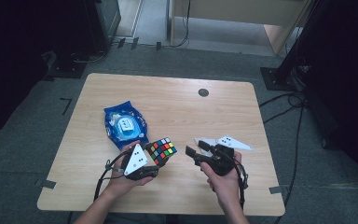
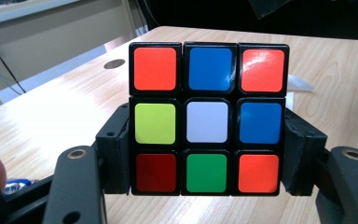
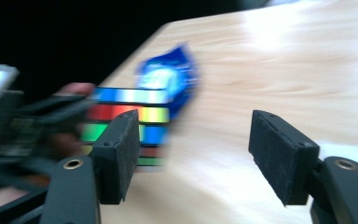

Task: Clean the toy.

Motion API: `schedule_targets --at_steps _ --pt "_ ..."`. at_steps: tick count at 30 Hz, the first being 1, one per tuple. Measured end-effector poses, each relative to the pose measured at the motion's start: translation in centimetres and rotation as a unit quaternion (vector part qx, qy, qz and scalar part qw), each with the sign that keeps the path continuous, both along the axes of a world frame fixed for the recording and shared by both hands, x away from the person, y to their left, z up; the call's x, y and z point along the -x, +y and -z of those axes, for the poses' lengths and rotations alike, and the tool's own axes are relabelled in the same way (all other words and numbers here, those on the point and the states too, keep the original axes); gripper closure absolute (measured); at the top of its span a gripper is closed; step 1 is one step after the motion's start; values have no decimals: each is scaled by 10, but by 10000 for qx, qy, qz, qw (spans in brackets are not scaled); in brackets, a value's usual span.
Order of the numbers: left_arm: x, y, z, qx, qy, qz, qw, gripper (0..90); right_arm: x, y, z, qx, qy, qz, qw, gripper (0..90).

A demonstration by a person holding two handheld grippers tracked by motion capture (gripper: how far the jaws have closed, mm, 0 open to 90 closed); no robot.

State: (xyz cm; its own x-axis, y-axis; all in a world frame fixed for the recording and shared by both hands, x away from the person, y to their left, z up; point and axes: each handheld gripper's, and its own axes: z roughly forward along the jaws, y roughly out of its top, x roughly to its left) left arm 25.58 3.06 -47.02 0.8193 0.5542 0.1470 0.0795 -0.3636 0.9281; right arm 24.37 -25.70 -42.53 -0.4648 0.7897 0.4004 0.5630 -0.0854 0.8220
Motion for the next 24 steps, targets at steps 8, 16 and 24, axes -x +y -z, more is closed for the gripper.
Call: schedule_targets --at_steps 8,16,24 --pt "-2 1 1 58 110 -49 9999 339 -21 -29 50 1487 -50 776 9858 440" --pt "-4 1 3 97 208 -40 9997 339 -33 -32 82 2040 182 774 9757 471" --pt "-3 -1 3 72 194 -5 9998 339 -34 -34 92 2124 488 872 9721 642"
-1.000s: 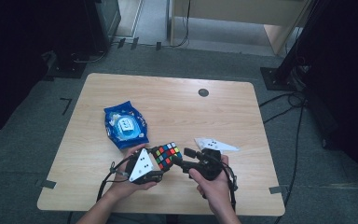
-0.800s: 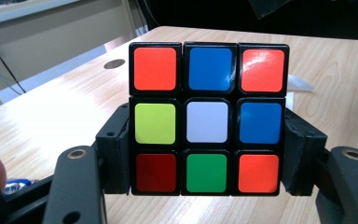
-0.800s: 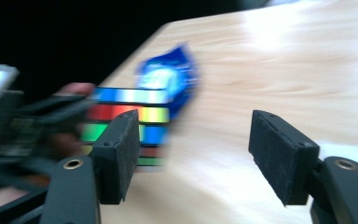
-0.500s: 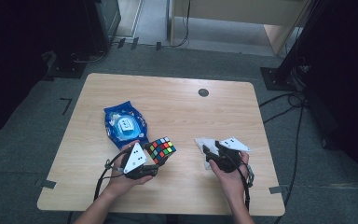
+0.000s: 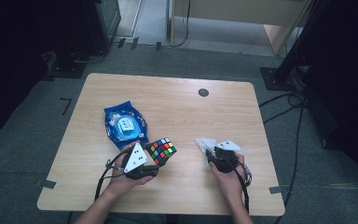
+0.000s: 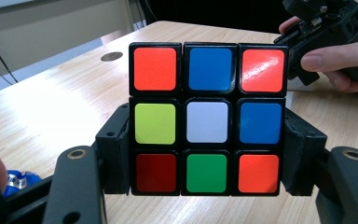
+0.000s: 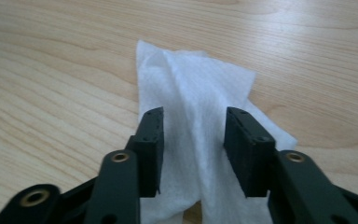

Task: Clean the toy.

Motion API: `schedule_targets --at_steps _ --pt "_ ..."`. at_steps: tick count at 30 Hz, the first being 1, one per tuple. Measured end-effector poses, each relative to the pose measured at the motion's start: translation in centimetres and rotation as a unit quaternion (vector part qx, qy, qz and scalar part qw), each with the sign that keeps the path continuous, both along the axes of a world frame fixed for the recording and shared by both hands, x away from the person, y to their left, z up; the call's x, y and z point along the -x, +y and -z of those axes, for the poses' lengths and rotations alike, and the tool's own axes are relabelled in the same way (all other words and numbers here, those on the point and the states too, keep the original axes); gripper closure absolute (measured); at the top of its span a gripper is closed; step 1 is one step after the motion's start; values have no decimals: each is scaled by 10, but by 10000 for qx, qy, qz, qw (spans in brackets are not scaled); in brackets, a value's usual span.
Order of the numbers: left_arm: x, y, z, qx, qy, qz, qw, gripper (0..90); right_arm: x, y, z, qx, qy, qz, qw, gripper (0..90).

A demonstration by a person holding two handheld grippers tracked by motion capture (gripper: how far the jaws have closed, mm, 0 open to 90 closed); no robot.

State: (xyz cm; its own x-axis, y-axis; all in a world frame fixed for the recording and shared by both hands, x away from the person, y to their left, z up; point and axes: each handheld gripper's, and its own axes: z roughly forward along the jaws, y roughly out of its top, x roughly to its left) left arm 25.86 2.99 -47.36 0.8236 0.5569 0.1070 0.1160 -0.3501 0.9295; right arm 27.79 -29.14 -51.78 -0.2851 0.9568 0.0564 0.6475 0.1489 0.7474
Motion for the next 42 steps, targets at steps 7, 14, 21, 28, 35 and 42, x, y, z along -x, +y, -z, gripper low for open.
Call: schedule_targets --at_steps 7,14,21,28,35,42 --pt "0 0 0 44 28 2 10000 339 1 -7 -1 -19 -50 126 9999 871" --pt "1 -3 2 -11 52 48 10000 339 18 9 -35 -574 -786 -382 9945 878" --pt "5 -8 2 -25 14 175 9998 339 46 47 -80 -1284 -1394 -1358 9724 878" --pt "12 -17 3 -65 -27 387 9992 339 61 78 -94 -1670 -1451 -2029 9539 875" --pt "15 -18 2 -56 -126 506 9986 339 59 81 -83 -1592 -1354 -1941 9585 873" --pt "17 -15 -3 21 -228 585 9980 340 49 68 -73 -1471 -1209 -1540 9695 873"
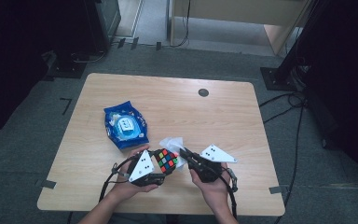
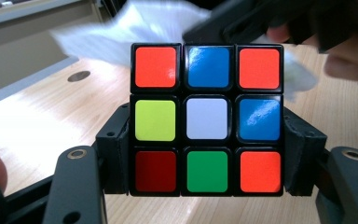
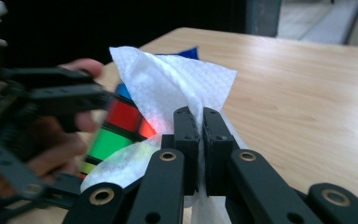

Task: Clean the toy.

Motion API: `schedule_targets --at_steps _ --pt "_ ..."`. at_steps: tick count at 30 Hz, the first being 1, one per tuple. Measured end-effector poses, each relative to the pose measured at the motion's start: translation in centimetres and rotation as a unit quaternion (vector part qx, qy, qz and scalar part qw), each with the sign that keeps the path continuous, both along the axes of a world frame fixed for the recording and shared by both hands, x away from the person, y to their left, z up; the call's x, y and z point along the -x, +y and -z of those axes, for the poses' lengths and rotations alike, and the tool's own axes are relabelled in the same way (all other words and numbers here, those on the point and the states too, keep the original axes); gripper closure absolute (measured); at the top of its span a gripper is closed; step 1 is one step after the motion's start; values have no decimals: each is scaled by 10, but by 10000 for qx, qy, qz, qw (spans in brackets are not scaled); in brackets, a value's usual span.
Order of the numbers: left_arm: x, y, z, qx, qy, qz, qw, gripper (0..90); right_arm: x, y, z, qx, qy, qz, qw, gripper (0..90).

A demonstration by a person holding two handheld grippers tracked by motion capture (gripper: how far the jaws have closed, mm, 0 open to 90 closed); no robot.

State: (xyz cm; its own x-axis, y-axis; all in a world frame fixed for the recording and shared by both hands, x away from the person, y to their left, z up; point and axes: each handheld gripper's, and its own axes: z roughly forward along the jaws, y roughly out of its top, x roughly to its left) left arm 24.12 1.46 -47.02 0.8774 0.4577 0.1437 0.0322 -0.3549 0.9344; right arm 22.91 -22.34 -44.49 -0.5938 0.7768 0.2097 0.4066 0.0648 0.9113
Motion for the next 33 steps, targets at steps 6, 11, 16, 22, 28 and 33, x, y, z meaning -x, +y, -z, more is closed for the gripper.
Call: schedule_targets --at_steps 6,11,16,22,28,33 --pt "-2 4 -2 75 7 -30 10000 340 -9 -11 10 201 263 273 9991 872" --pt "-4 6 -1 77 25 -83 9999 340 -16 -35 10 191 270 711 9969 871" --pt "-8 8 1 60 108 -159 9998 340 -21 -65 13 292 217 1275 9912 871" --pt "-10 8 3 42 177 -210 9996 340 -28 -80 26 397 316 1589 9860 871" --pt "-11 8 5 34 214 -252 9994 340 -31 -84 32 443 309 1687 9842 806" --pt "-12 9 4 41 215 -287 9993 340 -29 -82 29 356 278 1727 9839 672"
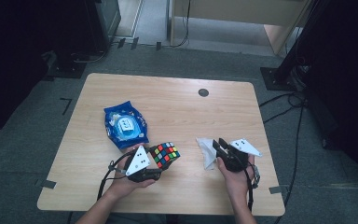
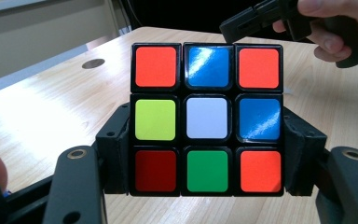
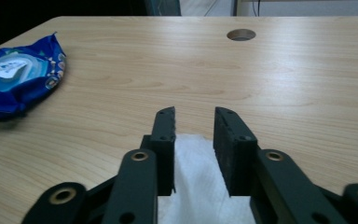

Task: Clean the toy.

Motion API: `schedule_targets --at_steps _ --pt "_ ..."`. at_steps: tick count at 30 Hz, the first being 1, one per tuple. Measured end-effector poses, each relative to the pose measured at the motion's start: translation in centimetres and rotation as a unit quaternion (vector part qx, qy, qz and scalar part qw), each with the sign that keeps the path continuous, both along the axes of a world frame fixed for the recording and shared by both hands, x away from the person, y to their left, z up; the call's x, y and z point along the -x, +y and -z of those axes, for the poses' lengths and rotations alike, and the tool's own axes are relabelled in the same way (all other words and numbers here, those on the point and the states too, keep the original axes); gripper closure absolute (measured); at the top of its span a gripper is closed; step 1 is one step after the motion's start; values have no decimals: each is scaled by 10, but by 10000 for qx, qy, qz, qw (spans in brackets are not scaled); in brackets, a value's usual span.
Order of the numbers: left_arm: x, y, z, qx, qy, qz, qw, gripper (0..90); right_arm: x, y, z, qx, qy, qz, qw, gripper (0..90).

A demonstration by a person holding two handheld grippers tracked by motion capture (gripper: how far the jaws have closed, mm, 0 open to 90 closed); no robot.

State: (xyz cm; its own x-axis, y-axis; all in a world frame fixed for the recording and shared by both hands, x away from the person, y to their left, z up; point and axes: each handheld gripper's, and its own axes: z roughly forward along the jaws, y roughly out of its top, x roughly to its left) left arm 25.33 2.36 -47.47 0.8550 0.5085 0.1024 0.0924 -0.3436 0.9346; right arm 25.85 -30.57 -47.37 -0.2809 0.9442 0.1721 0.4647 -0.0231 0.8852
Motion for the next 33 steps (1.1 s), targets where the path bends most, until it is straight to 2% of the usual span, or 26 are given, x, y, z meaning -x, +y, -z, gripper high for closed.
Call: schedule_targets --at_steps 4,7,11,15,18,20,21,23,24,25,26,27,30,33 --pt "-2 2 -1 36 71 -60 10000 340 2 8 -6 -87 -177 -408 9990 575" --pt "-5 5 -3 62 129 -114 9998 340 4 18 -9 -92 -332 -792 9963 531" --pt "-8 11 -8 175 210 -152 9995 340 5 31 -6 65 -505 -1346 9896 473" --pt "-12 16 -13 320 409 -169 9985 340 6 44 -1 133 -760 -1814 9804 405" --pt "-15 17 -15 446 609 -153 9970 340 10 57 1 302 -1017 -2172 9704 366" --pt "-16 17 -16 454 711 -120 9964 339 13 67 3 480 -1238 -2361 9626 331" --pt "-16 16 -17 472 768 -118 9959 339 15 72 4 630 -1417 -2455 9569 319" --pt "-17 15 -19 519 906 -105 9945 339 18 81 7 936 -1798 -2644 9429 298" --pt "-18 15 -20 597 1013 -81 9930 339 20 85 8 1058 -1899 -2705 9378 290" --pt "-19 16 -21 632 1088 -63 9920 339 22 90 9 1177 -2028 -2803 9308 289" --pt "-19 16 -21 665 1155 -46 9911 340 23 92 10 1254 -2124 -2849 9263 283" --pt "-20 15 -22 674 1247 -4 9899 339 24 95 10 1316 -2192 -2886 9227 272" --pt "-20 12 -23 676 1429 66 9874 339 28 105 12 1687 -2432 -2934 9090 221" --pt "-18 4 -23 540 1595 196 9855 339 30 112 12 1916 -2668 -2855 9003 215"
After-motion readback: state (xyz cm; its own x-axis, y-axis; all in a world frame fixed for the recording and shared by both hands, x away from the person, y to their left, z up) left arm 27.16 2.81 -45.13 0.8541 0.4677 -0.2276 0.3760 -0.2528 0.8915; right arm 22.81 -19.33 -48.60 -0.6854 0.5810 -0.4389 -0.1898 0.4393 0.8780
